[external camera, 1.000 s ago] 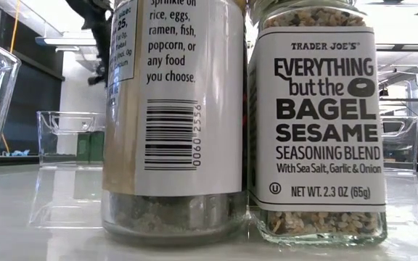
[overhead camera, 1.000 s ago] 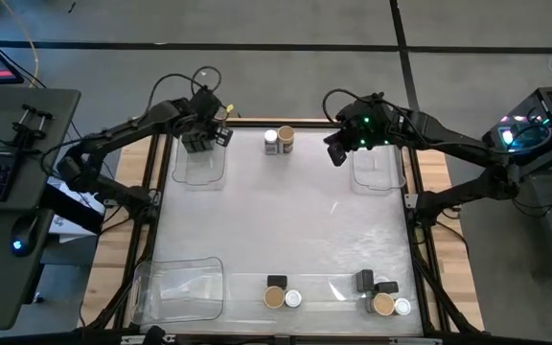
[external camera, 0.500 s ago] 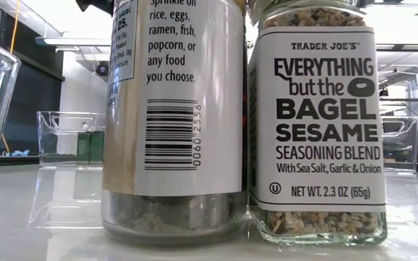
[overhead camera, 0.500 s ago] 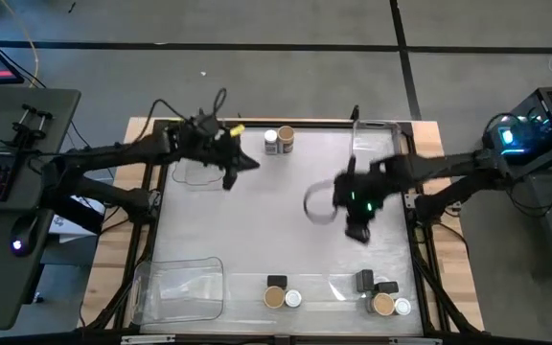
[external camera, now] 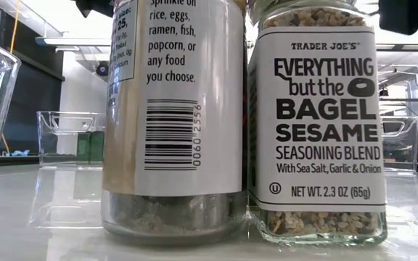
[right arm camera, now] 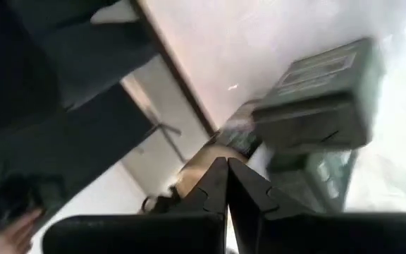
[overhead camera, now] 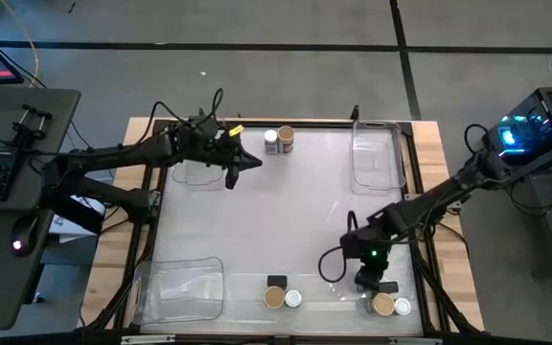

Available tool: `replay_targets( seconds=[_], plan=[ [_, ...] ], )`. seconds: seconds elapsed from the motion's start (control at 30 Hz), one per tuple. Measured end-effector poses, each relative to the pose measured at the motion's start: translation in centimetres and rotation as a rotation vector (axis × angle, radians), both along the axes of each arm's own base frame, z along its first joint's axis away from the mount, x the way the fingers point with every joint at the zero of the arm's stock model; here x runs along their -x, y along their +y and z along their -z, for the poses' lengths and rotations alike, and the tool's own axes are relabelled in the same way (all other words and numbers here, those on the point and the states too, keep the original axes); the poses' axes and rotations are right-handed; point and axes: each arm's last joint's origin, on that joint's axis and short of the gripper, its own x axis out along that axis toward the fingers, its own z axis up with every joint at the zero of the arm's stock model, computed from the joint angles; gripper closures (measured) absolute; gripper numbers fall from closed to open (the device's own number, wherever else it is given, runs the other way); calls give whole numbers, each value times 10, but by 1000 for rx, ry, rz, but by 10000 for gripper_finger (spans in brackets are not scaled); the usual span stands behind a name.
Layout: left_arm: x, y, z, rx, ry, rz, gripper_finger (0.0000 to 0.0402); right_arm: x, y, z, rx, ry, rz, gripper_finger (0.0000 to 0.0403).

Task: Sort spices by type
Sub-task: Put the black seasoning can into the top left transparent bin

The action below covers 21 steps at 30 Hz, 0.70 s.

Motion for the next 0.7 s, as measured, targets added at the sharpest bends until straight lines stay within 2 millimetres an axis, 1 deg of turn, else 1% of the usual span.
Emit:
replay_targets(
  seconds=[0.17,0.23,0.47,0.7],
  plan=[
    [1,2,0,0,0,-7,401,10,-7,22,95,72,39,403],
    [0,2,0,0,-1,-7,401,12,-8,26,105,76,43,403],
    [0,2,-1,5,-9,-10,401,10,-10,26,163,12,32,403],
    [-1,2,-4,28,-38,-22,401,-3,-32,26,260,-86,93,403]
  ],
)
